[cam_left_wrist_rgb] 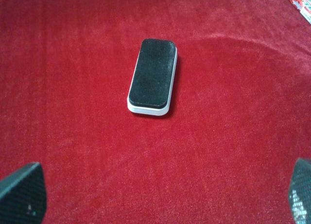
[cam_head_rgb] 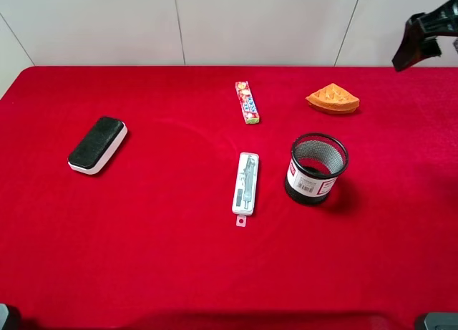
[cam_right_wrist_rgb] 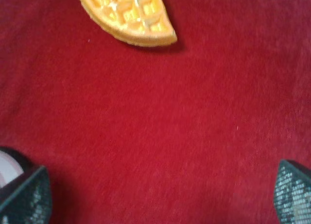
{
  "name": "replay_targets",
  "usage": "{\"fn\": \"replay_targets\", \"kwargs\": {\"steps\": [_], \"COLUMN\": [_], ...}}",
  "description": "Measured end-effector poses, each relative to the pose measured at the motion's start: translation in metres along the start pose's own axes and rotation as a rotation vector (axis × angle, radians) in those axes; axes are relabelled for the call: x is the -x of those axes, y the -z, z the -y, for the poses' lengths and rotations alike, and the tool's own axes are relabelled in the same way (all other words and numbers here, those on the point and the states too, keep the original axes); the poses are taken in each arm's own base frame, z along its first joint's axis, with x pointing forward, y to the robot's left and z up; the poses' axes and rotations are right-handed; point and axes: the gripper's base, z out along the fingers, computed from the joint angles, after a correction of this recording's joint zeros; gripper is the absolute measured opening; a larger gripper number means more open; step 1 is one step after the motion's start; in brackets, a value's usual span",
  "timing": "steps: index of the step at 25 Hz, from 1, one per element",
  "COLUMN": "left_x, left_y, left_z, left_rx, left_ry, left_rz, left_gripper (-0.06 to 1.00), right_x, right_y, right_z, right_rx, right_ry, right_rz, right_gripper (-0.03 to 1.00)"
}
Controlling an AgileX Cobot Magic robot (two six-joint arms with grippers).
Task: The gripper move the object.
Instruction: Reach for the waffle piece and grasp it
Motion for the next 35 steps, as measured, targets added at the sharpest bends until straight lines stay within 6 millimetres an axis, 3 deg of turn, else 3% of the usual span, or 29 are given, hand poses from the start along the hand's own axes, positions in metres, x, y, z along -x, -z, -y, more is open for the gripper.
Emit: {"fn": "replay_targets", "kwargs": {"steps": [5, 14, 26, 35], "left_x": [0.000, 0.000, 0.000, 0.000], "left_y": [0.000, 0.000, 0.000, 0.000], "left_z": [0.000, 0.000, 0.000, 0.000], "left_rx": [0.000, 0.000, 0.000, 0.000], "left_ry": [0.000, 0.000, 0.000, 0.000], "left_rz": [0.000, 0.000, 0.000, 0.000], "left_gripper": [0.99, 0.99, 0.99, 0.99], "right_x": [0.017, 0.042, 0.034, 0.039], "right_y": [-0.021, -0.081, -0.159, -0.191], "right_z": [0.003, 0.007, 0.006, 0.008], "right_rx": [0.024, 0.084, 0.125, 0.138], "right_ry": [0.044, 0.148, 0.155, 0.154], "right_rz": [-0.016, -0.068, -0.126, -0.162], "right_gripper": [0.69, 0.69, 0.69, 0.69]}}
